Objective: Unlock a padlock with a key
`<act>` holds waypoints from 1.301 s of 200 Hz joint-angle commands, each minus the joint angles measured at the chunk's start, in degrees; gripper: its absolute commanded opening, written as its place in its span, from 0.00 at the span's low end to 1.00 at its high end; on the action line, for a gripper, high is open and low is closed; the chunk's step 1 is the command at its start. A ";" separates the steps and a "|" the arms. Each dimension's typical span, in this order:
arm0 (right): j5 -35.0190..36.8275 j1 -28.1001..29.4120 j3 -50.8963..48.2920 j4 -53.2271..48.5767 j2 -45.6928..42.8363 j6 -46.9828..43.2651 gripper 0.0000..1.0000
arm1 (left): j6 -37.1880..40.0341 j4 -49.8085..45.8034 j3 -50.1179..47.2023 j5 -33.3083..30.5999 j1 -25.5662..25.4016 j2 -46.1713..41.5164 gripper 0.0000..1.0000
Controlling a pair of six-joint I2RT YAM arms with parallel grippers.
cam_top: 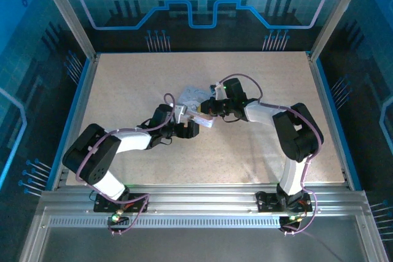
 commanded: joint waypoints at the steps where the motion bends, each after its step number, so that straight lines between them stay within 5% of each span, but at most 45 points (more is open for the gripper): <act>1: 1.99 -0.72 -2.69 -2.62 1.06 -1.48 0.03 | 2.01 2.42 -0.33 1.48 0.41 1.10 0.85; 101: 0.06 -2.67 -14.99 2.89 -2.44 0.38 0.03 | 2.41 6.25 -3.69 3.23 0.19 -0.12 0.83; 260: 0.09 -1.89 -16.17 3.28 -4.71 1.17 0.04 | 4.94 11.33 1.02 2.57 -2.24 9.89 0.73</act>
